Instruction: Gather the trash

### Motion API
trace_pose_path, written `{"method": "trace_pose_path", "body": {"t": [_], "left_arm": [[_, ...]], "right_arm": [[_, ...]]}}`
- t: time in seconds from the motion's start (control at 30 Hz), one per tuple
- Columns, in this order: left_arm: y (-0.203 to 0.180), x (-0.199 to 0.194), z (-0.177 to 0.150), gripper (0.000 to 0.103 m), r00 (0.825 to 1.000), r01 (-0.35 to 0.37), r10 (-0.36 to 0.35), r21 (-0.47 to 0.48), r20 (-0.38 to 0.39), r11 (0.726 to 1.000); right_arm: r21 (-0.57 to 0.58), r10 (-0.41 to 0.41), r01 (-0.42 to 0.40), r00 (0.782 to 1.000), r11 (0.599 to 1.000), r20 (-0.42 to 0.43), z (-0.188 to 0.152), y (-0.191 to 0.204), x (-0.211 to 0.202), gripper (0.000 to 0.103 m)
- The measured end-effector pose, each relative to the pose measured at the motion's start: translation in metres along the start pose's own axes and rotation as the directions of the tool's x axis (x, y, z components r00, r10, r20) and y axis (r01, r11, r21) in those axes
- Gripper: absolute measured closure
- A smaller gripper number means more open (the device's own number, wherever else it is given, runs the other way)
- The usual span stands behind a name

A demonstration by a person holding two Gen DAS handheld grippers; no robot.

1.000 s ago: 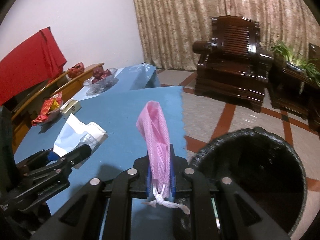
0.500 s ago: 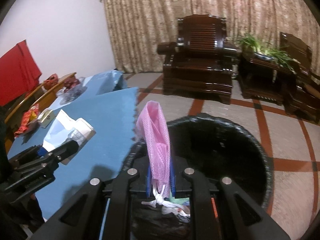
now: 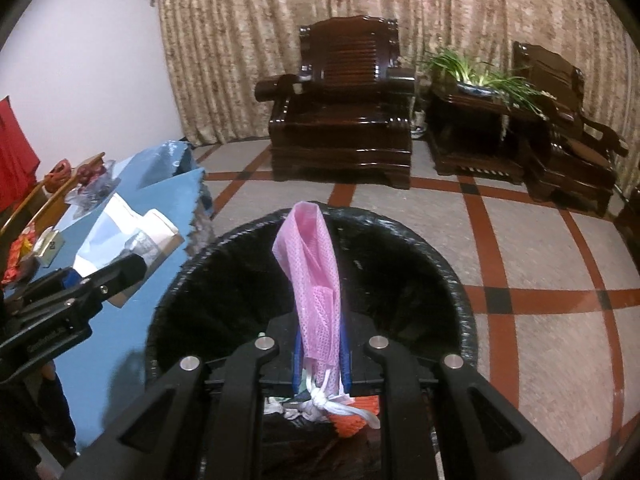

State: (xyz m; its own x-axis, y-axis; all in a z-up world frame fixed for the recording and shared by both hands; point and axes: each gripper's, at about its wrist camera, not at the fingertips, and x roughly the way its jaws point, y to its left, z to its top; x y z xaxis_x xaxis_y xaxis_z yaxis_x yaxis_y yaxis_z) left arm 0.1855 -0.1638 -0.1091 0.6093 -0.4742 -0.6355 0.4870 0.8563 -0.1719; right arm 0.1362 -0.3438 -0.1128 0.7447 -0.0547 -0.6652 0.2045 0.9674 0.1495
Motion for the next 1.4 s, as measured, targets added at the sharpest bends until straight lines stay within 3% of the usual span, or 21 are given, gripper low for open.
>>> {"method": "trace_pose_path", "body": {"t": [0.13, 0.2, 0.27, 0.37, 0.4, 0.47, 0.57, 0.6, 0.9, 1.4], "left_arm": [[-0.009, 0.016, 0.000, 0.051, 0.999, 0.031, -0.030, 0.020, -0.018, 0.999], [-0.012, 0.025, 0.001, 0.045, 0.999, 0.044, -0.044, 0.021, -0.029, 0.999], [-0.012, 0.029, 0.003, 0.030, 0.996, 0.077, -0.077, 0.005, -0.037, 0.997], [-0.010, 0.029, 0.006, 0.023, 0.995, 0.093, -0.093, 0.001, -0.025, 0.996], [-0.010, 0.029, 0.006, 0.021, 0.995, 0.094, -0.094, 0.002, -0.023, 0.996], [-0.007, 0.027, 0.005, 0.017, 0.995, 0.100, -0.100, -0.006, -0.020, 0.995], [0.000, 0.022, 0.005, 0.017, 0.996, 0.089, -0.089, -0.016, -0.019, 0.996], [0.002, 0.020, 0.007, 0.017, 0.996, 0.086, -0.086, -0.020, -0.017, 0.996], [0.029, -0.036, 0.013, 0.009, 0.999, -0.026, 0.028, -0.044, 0.042, 0.999], [0.045, -0.137, -0.005, 0.007, 0.980, -0.172, 0.178, -0.062, 0.093, 0.983]], "right_arm": [[0.014, -0.019, 0.019, 1.000, 1.000, -0.008, -0.003, -0.013, 0.012, 0.089], [0.018, -0.029, 0.029, 1.000, 0.999, -0.011, -0.004, -0.017, 0.016, 0.083], [0.020, -0.036, 0.037, 0.999, 0.999, -0.014, -0.005, -0.021, 0.019, 0.068], [0.022, -0.048, 0.048, 0.999, 0.999, -0.015, -0.007, -0.024, 0.020, 0.055], [0.024, -0.050, 0.050, 0.999, 0.998, -0.013, -0.008, -0.025, 0.020, 0.052], [0.026, -0.062, 0.062, 0.998, 0.998, -0.004, -0.010, -0.026, 0.018, 0.032], [0.038, -0.066, 0.066, 0.998, 0.997, 0.012, -0.010, -0.027, 0.012, 0.011], [0.046, -0.061, 0.060, 0.998, 0.997, 0.020, -0.010, -0.027, 0.009, 0.009], [0.014, 0.009, -0.010, 0.999, 1.000, 0.050, -0.002, -0.001, -0.022, 0.006], [-0.099, 0.070, -0.060, 0.993, 0.993, 0.099, 0.003, 0.062, -0.094, 0.006]]}}
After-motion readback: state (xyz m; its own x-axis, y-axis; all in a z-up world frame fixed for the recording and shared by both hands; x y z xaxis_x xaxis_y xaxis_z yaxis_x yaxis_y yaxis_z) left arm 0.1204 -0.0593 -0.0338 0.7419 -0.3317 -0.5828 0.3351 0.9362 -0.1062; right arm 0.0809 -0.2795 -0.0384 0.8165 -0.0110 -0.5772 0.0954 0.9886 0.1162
